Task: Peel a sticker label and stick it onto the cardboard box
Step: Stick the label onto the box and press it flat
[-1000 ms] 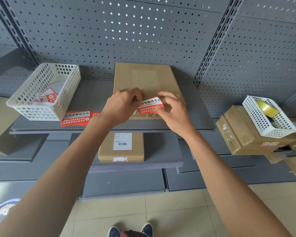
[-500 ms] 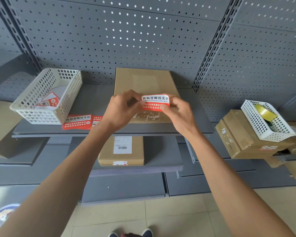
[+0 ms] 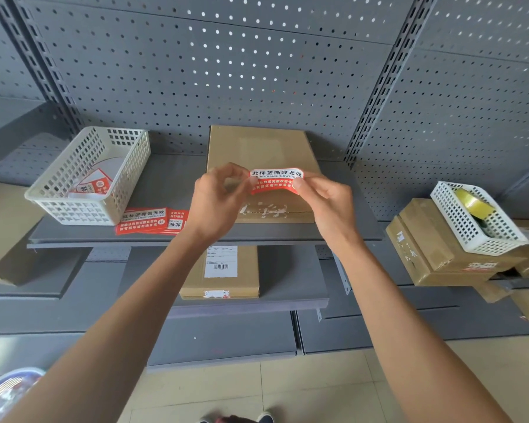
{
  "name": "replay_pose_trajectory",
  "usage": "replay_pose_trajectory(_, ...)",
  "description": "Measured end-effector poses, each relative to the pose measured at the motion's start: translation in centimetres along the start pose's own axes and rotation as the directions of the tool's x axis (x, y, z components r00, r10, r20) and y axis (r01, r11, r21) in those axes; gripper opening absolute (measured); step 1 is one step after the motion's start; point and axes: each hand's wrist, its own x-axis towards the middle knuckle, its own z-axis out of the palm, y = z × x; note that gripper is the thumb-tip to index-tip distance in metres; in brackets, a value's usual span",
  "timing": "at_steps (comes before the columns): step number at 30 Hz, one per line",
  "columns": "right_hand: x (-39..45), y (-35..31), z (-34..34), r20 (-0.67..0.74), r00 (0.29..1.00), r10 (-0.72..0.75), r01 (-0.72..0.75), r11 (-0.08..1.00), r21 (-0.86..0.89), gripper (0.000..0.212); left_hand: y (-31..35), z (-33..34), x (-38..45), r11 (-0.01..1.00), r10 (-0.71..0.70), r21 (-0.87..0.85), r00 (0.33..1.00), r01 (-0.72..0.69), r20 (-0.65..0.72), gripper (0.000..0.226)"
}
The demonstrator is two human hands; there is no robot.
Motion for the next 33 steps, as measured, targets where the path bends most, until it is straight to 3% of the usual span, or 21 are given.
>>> replay_pose_trajectory(6, -0.1, 0.9, -0.2, -0.161, 0.982, -0.102, 0.094, 0.994, -0.053, 0.020, 0.0, 0.1, -0.2, 1.000, -0.020, 0.017, 1.000, 0.020, 0.005, 0.015)
replay_pose_trajectory(12, -0.4, 1.2, -0.4, -0.156, 0.976, -0.155, 0.135, 0.982, -0.128, 0.007, -0.5, 0.1, -0.6, 0.999, -0.038, 0.029, 0.999, 0.037, 0.027, 0.015)
replay_pose_trajectory(16, -1.3, 1.1, 0.0, -0.133, 0.982, -0.135, 0.110, 0.977, -0.183, 0.012, -0.4, 0.4, -1.7, 1.000, 0.002, -0.005, 0.994, -0.002, -0.111, 0.013)
replay_pose_trajectory(21, -2.7, 1.4, 0.4, -0.181, 0.977, -0.110, 0.042, 0.938, -0.343, 0.007, -0.6, 1.9, -3.3, 0.997, 0.016, 0.083, 0.958, 0.009, -0.286, 0.011)
replay_pose_trajectory(26, -3.7, 2.4, 0.8, -0.193, 0.981, -0.031, -0.040, 0.935, -0.351, 0.013, -1.0, 3.1, -5.0, 0.995, -0.044, 0.067, 0.940, 0.071, -0.337, 0.008)
replay_pose_trajectory(33, -4.1, 3.0, 0.8, -0.188, 0.982, 0.025, -0.083, 0.947, -0.310, 0.004, -1.9, 4.0, -5.8, 0.983, -0.174, -0.007, 0.926, 0.182, -0.336, 0.015)
